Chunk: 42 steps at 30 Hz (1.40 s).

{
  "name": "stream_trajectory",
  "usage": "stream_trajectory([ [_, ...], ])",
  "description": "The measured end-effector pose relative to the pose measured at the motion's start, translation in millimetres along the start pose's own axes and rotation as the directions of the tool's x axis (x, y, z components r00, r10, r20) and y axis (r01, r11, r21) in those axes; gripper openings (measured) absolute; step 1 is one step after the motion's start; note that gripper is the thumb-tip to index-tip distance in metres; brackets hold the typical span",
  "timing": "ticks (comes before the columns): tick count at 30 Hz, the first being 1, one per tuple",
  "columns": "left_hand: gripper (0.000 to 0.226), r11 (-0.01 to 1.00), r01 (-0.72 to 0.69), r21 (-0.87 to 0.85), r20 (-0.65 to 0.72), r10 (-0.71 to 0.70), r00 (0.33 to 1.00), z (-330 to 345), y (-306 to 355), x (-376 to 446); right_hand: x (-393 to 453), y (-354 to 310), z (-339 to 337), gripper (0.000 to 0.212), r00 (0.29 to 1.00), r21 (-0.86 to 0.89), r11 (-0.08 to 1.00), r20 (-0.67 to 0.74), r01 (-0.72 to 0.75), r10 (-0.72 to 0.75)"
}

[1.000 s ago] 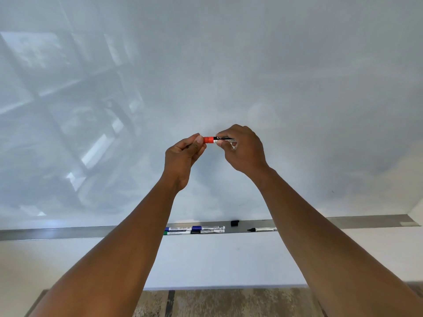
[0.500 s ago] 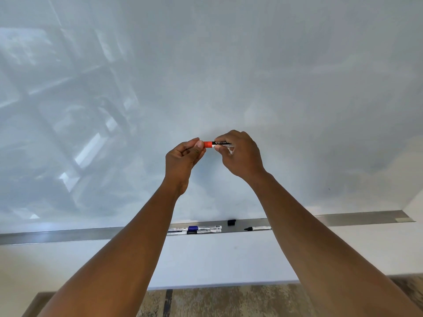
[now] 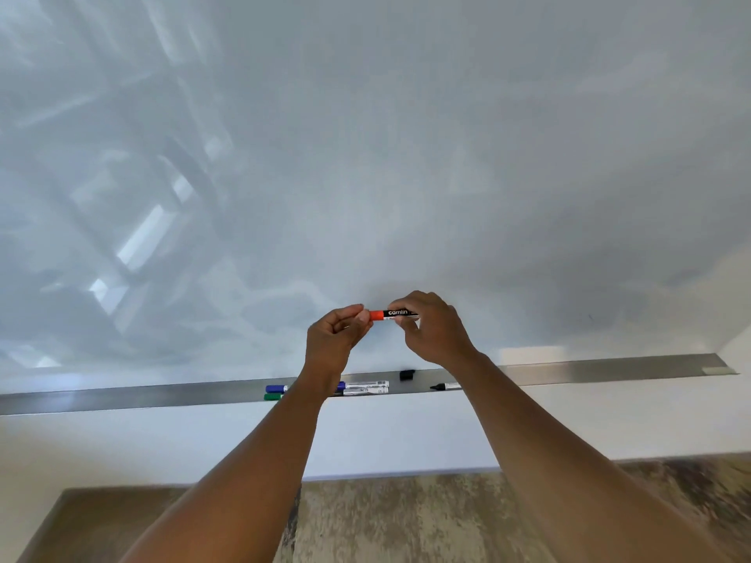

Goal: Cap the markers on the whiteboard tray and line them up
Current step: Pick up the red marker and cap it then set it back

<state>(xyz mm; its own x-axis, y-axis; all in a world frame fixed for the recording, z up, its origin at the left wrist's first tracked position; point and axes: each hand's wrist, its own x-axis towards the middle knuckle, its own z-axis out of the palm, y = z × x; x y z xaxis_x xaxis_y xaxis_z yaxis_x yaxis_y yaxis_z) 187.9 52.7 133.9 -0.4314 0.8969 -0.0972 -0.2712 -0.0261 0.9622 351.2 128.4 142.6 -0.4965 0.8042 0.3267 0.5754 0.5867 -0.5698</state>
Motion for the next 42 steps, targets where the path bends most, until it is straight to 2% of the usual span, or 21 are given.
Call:
stream_trajectory([
  [7,0.019,0.987,0.107,0.117,-0.001,-0.108,0.994,-4,-46,-1,-14,38,25,0.030,0.973,-0.099,0.990,0.200,-0.101,0.119],
  [15,0.017,0.941,0.209,0.266,-0.021,-0.211,0.977,-7,-95,8,-35,77,55,0.029,0.933,-0.177,0.969,0.286,-0.171,0.217],
  [23,0.015,0.864,0.248,0.439,-0.083,-0.235,0.968,-7,-130,19,-42,102,78,0.030,0.931,-0.281,0.944,0.268,-0.171,0.248],
  [28,0.019,0.802,0.236,0.548,-0.129,-0.197,0.972,-5,-148,26,-42,115,92,0.032,0.939,-0.373,0.913,0.223,-0.167,0.263],
  [31,0.017,0.772,0.248,0.586,-0.176,-0.177,0.968,-7,-155,26,-45,122,101,0.036,0.921,-0.423,0.887,0.239,-0.187,0.308],
  [35,0.020,0.698,0.281,0.659,-0.227,-0.172,0.959,-14,-165,27,-51,131,112,0.030,0.895,-0.475,0.853,0.253,-0.215,0.366],
  [39,0.025,0.581,0.240,0.778,-0.189,-0.148,0.971,-19,-170,31,-51,137,121,0.029,0.891,-0.478,0.848,0.249,-0.228,0.380],
  [42,0.028,0.537,0.177,0.825,-0.122,-0.136,0.983,-18,-171,34,-49,140,126,0.031,0.893,-0.454,0.859,0.247,-0.237,0.377],
])
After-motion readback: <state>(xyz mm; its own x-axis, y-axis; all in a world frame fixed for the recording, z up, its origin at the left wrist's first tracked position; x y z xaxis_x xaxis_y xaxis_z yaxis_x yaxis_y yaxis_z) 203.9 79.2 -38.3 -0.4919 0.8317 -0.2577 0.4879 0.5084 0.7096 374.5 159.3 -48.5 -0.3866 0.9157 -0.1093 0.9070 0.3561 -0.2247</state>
